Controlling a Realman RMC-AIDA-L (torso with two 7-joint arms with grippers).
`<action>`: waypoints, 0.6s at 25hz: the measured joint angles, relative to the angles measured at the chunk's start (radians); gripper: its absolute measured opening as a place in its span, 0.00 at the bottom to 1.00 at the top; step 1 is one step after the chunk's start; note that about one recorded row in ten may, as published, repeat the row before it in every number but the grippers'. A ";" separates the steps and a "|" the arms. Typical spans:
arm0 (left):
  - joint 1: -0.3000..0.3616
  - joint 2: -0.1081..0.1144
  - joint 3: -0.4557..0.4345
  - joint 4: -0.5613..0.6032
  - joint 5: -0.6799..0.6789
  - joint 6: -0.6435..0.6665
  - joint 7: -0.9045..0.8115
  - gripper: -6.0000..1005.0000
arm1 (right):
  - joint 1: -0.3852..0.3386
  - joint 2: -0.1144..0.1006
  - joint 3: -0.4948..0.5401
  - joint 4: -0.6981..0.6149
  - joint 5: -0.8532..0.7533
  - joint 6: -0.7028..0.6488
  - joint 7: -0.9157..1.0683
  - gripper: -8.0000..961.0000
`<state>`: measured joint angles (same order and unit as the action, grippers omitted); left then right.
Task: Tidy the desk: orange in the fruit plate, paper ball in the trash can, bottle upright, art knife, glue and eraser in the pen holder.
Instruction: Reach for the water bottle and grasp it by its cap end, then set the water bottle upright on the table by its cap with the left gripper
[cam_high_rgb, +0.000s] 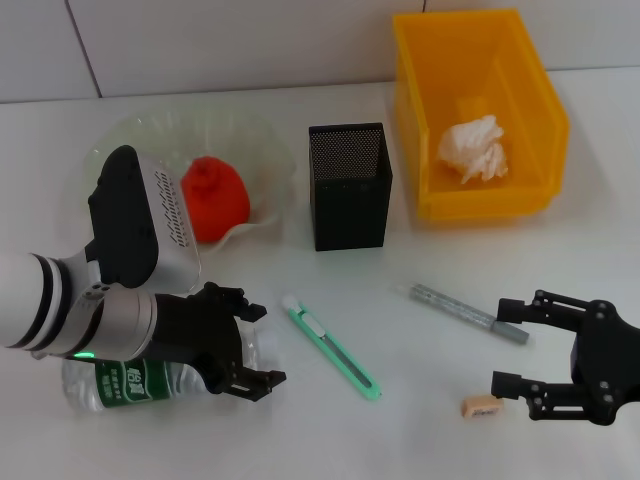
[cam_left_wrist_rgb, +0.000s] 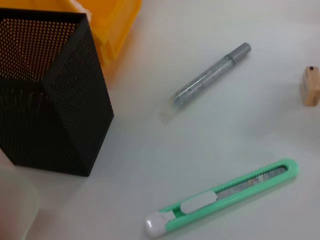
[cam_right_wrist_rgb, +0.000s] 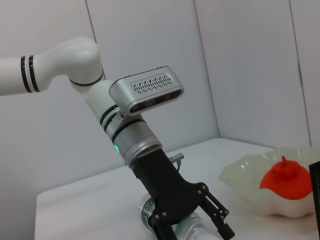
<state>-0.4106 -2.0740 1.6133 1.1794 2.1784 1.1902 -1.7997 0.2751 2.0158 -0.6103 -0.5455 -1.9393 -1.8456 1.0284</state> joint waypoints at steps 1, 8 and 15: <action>-0.001 0.000 0.000 0.000 0.005 0.000 -0.001 0.84 | 0.003 0.001 0.000 0.000 -0.003 0.005 0.001 0.87; -0.012 0.000 0.025 0.001 0.020 -0.007 -0.001 0.61 | 0.012 0.006 0.000 0.002 -0.021 0.020 0.014 0.87; -0.018 -0.001 0.076 0.031 0.052 -0.006 -0.004 0.51 | 0.012 0.006 0.002 0.002 -0.021 0.021 0.026 0.87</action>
<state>-0.4290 -2.0747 1.6895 1.2103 2.2302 1.1846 -1.8037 0.2868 2.0218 -0.6084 -0.5430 -1.9607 -1.8244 1.0541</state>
